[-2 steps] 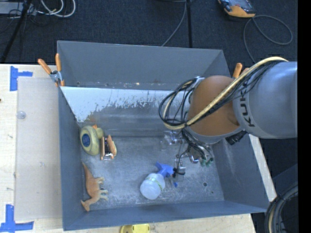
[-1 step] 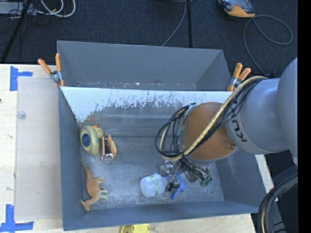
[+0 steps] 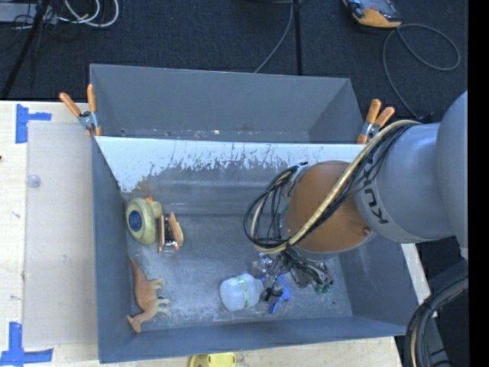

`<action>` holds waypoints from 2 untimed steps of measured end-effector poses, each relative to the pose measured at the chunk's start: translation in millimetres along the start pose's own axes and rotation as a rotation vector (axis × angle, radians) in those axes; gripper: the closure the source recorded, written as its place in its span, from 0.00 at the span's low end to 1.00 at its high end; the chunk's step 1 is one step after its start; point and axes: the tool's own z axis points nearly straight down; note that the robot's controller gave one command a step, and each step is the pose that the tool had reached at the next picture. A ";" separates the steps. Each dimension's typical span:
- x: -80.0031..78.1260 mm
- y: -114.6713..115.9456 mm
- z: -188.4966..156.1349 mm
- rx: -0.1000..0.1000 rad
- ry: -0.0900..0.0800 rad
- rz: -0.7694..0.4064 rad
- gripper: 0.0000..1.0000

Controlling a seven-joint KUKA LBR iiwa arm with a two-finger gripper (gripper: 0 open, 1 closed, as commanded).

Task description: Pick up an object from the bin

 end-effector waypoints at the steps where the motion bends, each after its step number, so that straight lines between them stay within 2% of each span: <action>1: -12.6 -11.5 -129.7 0.000 0.000 -0.035 1.00; 2: -12.5 -11.6 -129.6 -0.001 0.000 -0.034 1.00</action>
Offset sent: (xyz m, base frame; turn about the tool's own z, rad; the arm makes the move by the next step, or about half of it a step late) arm 0.0000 0.0000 0.0000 0.0000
